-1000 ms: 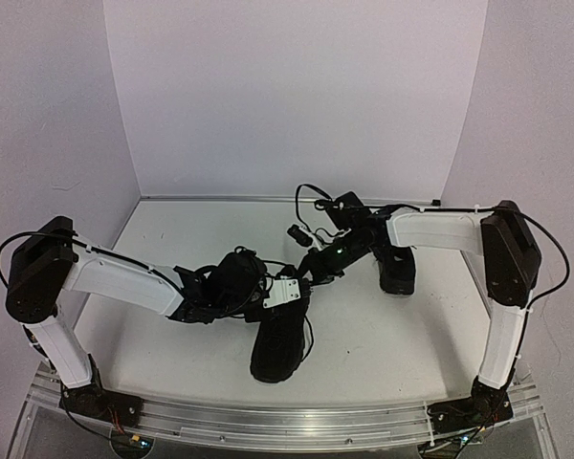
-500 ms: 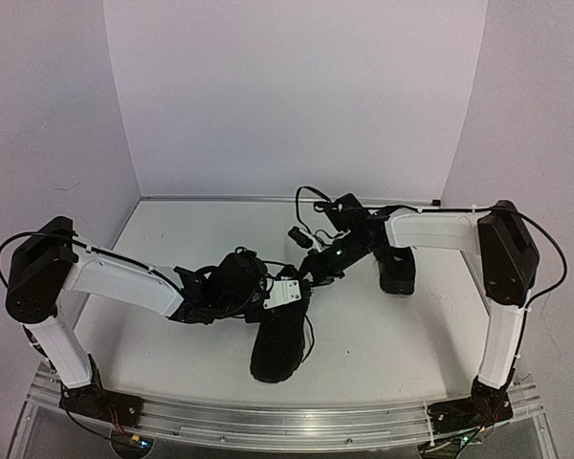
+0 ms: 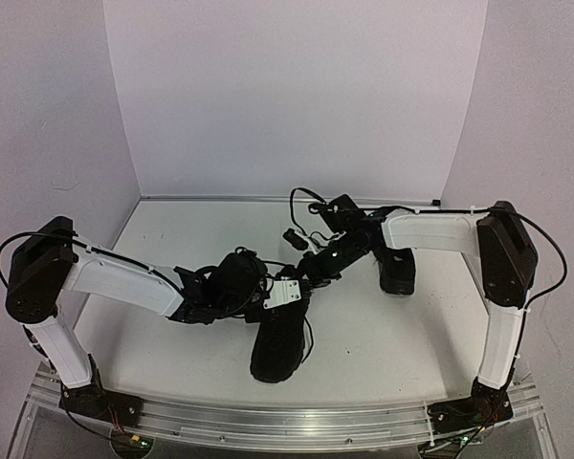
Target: Tie the shoes
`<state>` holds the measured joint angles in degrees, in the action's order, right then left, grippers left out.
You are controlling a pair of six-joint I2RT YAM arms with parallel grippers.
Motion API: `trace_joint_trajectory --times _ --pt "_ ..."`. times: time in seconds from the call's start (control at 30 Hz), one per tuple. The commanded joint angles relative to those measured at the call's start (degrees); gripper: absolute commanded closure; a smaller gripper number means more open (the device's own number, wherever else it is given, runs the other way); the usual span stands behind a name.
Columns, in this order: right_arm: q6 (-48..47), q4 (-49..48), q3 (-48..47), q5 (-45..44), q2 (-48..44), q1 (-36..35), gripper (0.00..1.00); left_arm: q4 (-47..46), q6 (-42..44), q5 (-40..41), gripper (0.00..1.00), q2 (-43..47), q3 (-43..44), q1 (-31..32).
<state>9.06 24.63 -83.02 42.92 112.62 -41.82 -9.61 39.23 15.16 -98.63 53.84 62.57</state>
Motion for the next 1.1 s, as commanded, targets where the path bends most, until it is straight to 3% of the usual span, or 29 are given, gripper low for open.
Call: trace_joint_trajectory --times 0.0,0.8,1.07 --pt "-0.8 0.4 -2.1 1.6 0.9 -0.3 0.92 -2.1 0.7 -0.6 1.0 1.5 0.0 0.4" --pt "0.2 0.0 -2.9 7.0 2.8 -0.2 0.83 -3.7 2.1 -1.5 1.0 0.7 0.1 0.9" --pt "1.5 -0.7 -3.1 9.0 2.8 0.4 0.85 -4.0 3.1 -2.6 1.0 1.1 -0.5 1.2"
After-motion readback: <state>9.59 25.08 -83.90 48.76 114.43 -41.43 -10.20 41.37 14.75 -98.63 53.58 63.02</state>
